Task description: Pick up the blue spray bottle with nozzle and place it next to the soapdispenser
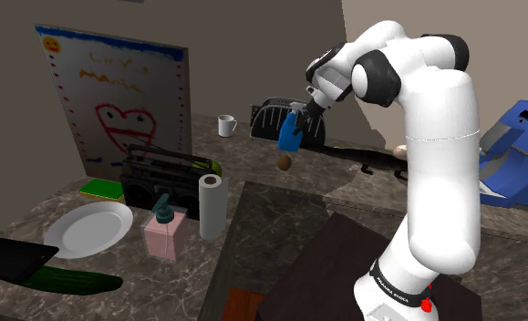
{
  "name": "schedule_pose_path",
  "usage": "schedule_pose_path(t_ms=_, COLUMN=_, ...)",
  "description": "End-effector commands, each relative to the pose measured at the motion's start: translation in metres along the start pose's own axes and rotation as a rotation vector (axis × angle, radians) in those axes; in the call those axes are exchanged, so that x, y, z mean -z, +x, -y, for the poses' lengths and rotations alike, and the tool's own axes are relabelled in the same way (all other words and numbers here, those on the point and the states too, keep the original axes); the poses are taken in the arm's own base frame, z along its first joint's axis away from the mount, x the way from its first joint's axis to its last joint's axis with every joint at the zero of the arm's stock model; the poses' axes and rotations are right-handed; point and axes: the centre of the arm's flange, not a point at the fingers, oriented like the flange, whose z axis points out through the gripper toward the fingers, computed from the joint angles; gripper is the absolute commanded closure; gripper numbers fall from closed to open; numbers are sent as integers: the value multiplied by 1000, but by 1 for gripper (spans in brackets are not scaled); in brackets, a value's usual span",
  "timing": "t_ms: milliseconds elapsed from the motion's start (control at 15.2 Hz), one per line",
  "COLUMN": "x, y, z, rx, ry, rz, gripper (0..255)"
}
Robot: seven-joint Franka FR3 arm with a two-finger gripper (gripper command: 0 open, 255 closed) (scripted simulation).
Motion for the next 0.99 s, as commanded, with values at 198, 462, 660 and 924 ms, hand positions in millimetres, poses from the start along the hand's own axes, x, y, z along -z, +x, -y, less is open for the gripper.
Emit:
schedule_pose_path(t_ms=198, x=24, y=12, z=-1, rx=0, ry=0, rz=0, gripper=255)
schedule_pose_path(t_ms=462, x=42, y=21, z=-1, rx=0, ry=0, rz=0, gripper=255)
schedule_pose_path(t_ms=660, x=57, y=28, z=-1, rx=0, ry=0, rz=0, gripper=255)
schedule_pose_path(t_ms=924, x=75, y=38, z=-1, rx=0, ry=0, rz=0, gripper=255)
